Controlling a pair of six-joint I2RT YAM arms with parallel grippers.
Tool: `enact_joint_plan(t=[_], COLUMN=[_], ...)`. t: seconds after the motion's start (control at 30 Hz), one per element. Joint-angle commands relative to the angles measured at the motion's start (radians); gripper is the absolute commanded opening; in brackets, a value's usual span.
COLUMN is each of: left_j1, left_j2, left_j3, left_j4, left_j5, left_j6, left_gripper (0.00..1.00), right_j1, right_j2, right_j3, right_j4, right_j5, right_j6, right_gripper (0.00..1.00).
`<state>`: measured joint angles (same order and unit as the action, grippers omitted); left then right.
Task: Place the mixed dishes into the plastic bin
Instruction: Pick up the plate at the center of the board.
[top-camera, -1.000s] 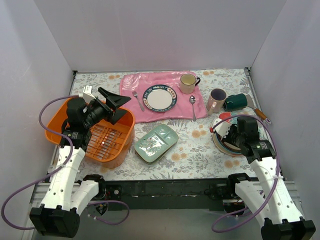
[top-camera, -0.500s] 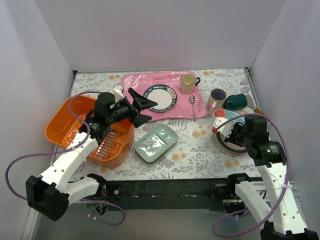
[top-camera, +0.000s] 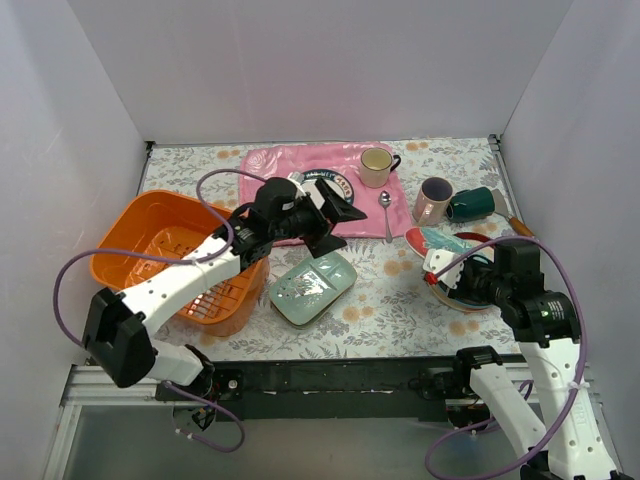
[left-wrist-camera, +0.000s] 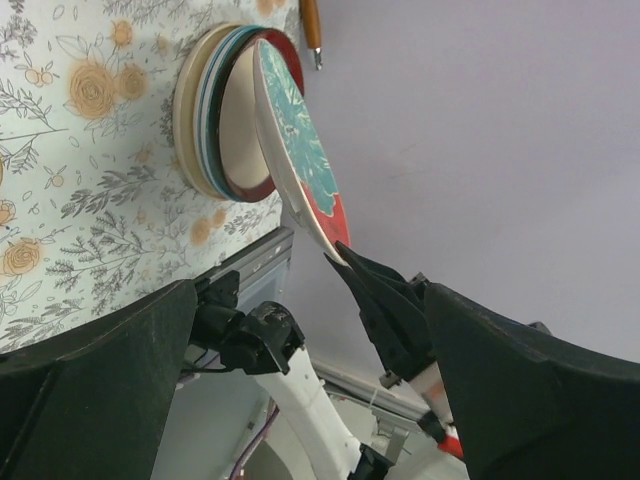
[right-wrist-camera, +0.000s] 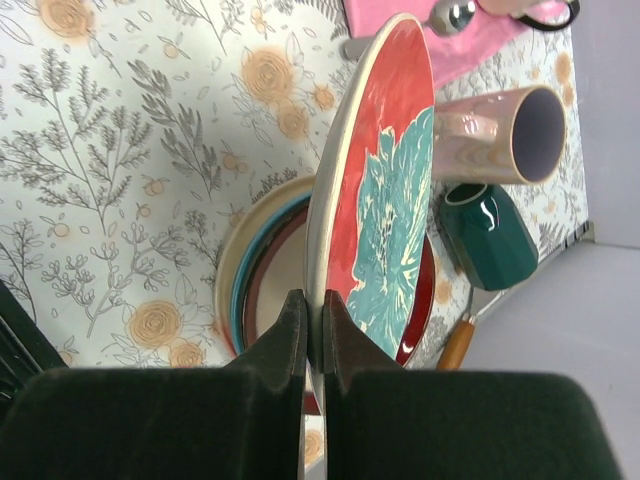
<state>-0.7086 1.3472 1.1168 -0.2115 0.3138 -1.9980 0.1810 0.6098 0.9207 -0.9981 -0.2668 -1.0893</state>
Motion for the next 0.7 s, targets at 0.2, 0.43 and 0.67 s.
enact_joint_plan(t=[0.2,0.43,0.67], left_j1=[-0.121,-0.155,-0.175], left_j2=[0.196,0.251,0.265], left_j3=[0.084,0.12,0.101], left_j4=[0.021,0.047,0.07], left_j5=[-0.044,-0.05,-0.048], left_j6=[-0.16,-0.202,-0.239], left_gripper=[0.98,0.98,0.92], right_j1=[0.002,0.002,0.002], right_j2=[-0.051,-0.061,-0.065], right_j3=[0.102,0.086,0.078], right_j4=[0.079,0.075,0.093], right_j5=[-0.221,-0.284,-0.336], right_j6=[-0.184,-0.207,-0.207], right_gripper=[0.01,0.01,0.01])
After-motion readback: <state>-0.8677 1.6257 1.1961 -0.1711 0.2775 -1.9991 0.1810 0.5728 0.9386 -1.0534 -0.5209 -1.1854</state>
